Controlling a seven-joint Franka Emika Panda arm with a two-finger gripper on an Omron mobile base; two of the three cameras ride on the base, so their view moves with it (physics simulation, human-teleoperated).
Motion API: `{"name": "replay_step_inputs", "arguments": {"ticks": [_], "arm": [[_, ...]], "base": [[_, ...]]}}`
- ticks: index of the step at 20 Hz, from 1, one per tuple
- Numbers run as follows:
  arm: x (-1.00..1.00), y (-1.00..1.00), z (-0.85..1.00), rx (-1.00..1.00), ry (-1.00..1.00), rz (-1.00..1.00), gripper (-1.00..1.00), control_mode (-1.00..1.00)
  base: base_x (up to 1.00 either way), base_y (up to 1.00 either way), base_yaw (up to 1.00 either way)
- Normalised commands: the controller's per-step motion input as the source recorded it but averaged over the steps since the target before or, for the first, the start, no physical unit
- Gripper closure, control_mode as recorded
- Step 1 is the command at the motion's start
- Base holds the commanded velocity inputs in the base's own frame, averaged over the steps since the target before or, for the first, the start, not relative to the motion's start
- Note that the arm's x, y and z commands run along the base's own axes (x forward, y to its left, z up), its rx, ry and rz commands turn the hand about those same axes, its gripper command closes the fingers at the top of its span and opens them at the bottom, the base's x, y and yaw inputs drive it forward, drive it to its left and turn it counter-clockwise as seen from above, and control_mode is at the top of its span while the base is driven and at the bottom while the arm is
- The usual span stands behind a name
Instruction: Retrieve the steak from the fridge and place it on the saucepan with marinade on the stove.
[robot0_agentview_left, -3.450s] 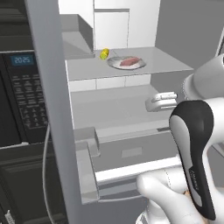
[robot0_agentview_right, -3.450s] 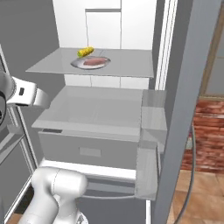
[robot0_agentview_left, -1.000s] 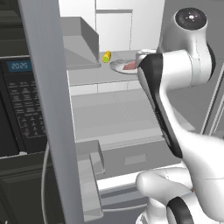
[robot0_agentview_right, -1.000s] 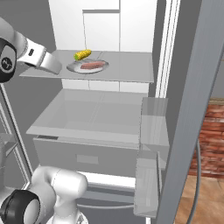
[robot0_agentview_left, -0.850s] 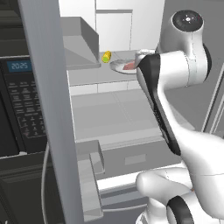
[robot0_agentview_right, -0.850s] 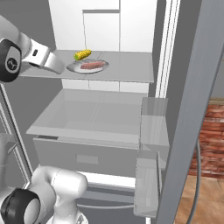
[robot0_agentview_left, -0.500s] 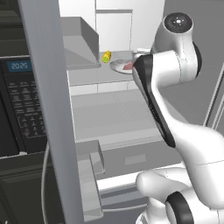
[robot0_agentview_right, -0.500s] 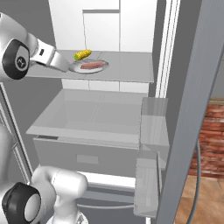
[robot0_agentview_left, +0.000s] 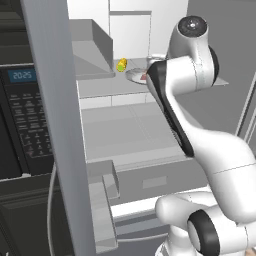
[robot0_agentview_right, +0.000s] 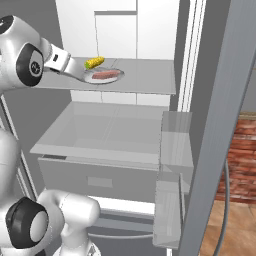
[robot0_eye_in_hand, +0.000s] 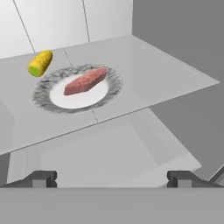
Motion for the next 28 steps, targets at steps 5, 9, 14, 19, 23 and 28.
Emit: {"name": "replay_step_inputs", "arguments": {"ticks": [5,9,14,19,23,28], "arm": [[0.21,0.00,0.00,0.00,0.00,0.00,-1.00,-1.00],[0.15,0.00,-0.02,0.00,0.00,0.00,-1.00,-1.00],[0.09,0.00,-0.03,0.00,0.00,0.00,-1.00,-1.00],[0.33,0.00,-0.18,0.00,0.00,0.00,-1.00,-1.00],[0.34,-0.01,-0.27,0.00,0.00,0.00,-1.00,-1.00],[0.25,-0.07,-0.15,0.00,0.00,0.00,-1.00,-1.00]], "base": [[0.00,0.00,0.00],[0.00,0.00,0.00],[0.00,0.00,0.00],[0.00,0.00,0.00],[0.00,0.00,0.00],[0.00,0.00,0.00]]}}
